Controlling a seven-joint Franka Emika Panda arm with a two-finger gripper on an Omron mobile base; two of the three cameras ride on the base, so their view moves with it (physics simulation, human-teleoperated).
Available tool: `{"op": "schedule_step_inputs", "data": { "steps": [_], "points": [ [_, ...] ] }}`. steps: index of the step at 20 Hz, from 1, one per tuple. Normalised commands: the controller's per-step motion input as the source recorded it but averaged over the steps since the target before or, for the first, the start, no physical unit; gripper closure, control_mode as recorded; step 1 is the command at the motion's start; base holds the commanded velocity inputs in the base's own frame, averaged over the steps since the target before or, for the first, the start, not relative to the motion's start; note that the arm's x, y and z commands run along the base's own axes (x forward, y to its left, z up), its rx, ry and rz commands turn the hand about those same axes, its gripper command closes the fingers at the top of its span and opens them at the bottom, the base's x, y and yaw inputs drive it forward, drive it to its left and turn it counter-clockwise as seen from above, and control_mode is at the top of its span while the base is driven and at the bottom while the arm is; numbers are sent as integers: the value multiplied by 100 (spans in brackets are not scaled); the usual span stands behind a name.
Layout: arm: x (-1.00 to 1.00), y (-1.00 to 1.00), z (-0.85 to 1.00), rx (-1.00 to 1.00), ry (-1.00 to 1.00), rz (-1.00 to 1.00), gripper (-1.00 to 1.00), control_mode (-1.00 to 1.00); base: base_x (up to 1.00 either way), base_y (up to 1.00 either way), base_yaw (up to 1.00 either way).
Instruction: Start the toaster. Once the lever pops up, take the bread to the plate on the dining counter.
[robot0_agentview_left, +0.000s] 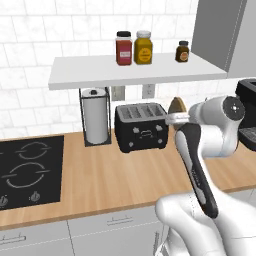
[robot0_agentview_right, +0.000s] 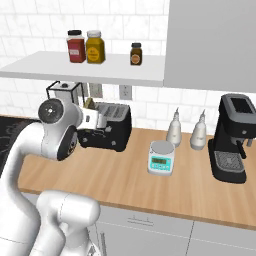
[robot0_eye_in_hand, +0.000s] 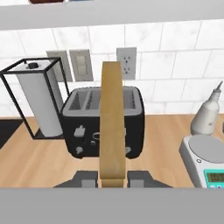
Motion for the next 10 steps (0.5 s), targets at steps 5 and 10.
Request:
{"op": "schedule_step_inputs", "data": {
  "steps": [5, 10],
  "points": [
    [-99, 8, 37, 0, 4, 0, 100, -100, 0, 0, 0],
    [-90, 1, 4, 0, 3, 0, 100, -100, 0, 0, 0]
  ]
}}
